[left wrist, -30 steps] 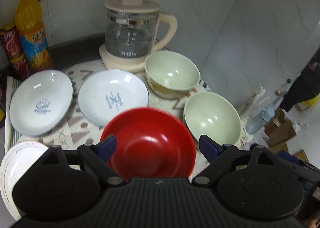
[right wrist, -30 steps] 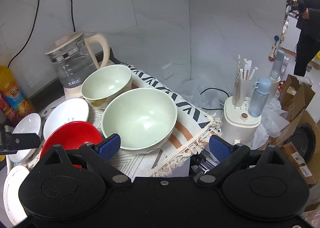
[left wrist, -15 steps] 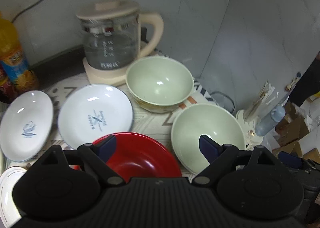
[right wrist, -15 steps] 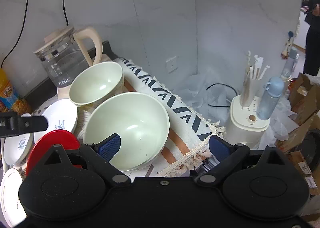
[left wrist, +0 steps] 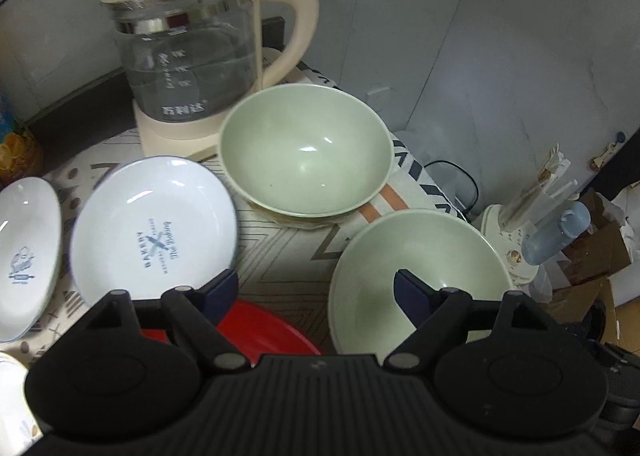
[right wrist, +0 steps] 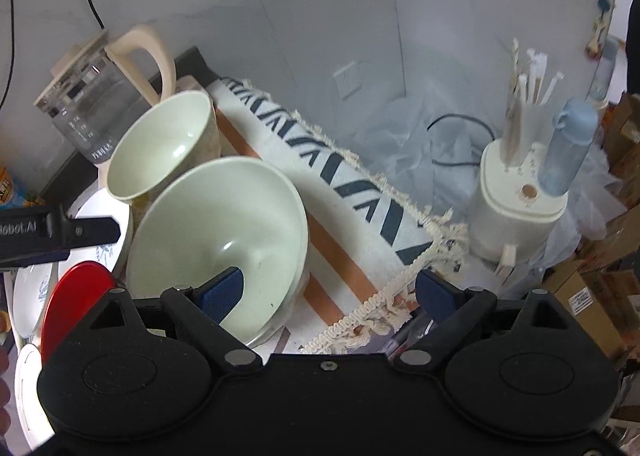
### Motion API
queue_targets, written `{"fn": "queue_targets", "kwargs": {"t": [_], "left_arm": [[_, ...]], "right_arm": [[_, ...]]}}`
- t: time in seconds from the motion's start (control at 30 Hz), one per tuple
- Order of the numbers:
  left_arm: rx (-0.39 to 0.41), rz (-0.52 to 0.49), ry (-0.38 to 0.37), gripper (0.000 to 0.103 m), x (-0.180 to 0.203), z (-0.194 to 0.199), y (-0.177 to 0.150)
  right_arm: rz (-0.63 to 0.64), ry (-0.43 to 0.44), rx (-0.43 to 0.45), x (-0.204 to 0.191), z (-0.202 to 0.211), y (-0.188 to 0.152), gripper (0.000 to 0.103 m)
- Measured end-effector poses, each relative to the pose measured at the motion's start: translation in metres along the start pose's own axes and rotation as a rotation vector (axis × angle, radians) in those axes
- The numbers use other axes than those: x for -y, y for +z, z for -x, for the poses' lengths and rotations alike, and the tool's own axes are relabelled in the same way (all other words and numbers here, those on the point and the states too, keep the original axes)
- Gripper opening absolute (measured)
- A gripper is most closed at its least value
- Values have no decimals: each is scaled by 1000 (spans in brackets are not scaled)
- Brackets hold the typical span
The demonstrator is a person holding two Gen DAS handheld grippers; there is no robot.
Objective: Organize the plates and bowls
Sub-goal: 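Move both grippers toward the rim of the large pale green bowl, then close both grippers on the rim of the large pale green bowl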
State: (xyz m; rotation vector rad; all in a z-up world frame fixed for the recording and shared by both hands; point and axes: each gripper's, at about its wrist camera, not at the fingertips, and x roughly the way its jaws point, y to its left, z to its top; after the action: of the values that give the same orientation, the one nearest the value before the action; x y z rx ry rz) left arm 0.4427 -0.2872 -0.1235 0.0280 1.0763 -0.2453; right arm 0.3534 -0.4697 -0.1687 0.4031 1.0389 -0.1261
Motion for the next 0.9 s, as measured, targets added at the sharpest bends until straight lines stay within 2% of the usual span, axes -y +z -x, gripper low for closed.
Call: {"fn": "queue_targets", "kwargs": {"t": [0.1,0.23,0.33,0.4,0.47,0.53,0.63,0.7,0.8,0.9], "left_arm": [[-20,-20,-7,76,6,-11,3],[-41,-30,-15,68,11,-25,5],[-82,-28,-25,58,12,-37,6],[-114,-23,-20,49,13,-46,7],[-122,-30,-10,45,14,-51,7],[-138,-32,-11,37,15,-57,8],[-153,-26,-17,27,15,-62,7],[-158,-24,-22,21,15,-64,7],[-156,-34,-14,18,15,-65,6],[-151,-25,-21,17,14,-64,6]], "right_arm": [[-11,8,-26,4,-9,2,87],[-23,31,-49,5,-18,5,86],[-28,31,-61,5,-24,5,84],[-32,41,-70,5,-28,6,78],[-33,44,-78,4,-31,7,76],[-23,49,-86,3,-35,8,72],[-36,55,-103,5,-41,11,63],[-29,65,-109,6,-46,11,50],[-38,100,-135,8,-53,11,28],[-17,147,-132,2,-53,11,16]]}}
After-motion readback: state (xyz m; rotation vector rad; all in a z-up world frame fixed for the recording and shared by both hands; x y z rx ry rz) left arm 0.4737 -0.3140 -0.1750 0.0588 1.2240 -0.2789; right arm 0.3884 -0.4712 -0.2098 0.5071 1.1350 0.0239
